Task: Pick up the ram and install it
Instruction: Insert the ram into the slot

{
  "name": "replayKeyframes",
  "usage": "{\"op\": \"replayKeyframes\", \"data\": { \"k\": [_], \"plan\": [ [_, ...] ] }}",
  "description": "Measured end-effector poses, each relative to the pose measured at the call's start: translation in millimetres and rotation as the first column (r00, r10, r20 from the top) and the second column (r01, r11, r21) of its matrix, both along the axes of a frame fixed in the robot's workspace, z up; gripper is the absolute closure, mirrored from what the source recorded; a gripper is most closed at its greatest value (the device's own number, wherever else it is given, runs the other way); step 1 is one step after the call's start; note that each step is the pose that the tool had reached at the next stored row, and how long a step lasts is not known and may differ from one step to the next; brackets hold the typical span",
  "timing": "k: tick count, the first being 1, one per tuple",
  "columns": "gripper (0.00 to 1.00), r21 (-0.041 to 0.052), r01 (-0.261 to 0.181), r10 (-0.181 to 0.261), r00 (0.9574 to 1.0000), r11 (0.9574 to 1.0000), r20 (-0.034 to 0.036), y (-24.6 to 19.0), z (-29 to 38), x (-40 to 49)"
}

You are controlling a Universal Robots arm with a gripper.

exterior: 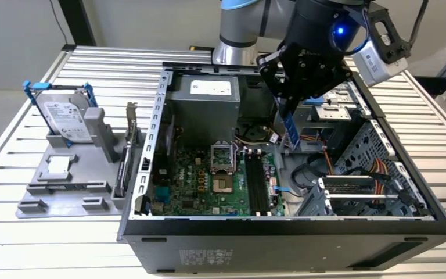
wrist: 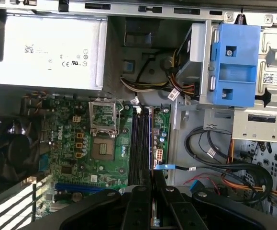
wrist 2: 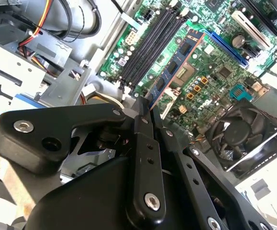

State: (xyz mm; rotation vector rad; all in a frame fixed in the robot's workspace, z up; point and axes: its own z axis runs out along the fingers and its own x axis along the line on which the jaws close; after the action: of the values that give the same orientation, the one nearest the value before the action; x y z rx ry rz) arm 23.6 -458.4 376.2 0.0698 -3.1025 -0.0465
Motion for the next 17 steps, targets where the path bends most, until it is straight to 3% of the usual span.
{"op": "replayKeyframes", "data": {
  "k": [17],
  "plan": [
    [1.00, -0.0056, 0.000, 0.000, 1.0000, 1.0000, 0.0000, 0.0, -10.2, 0.0]
  ]
}}
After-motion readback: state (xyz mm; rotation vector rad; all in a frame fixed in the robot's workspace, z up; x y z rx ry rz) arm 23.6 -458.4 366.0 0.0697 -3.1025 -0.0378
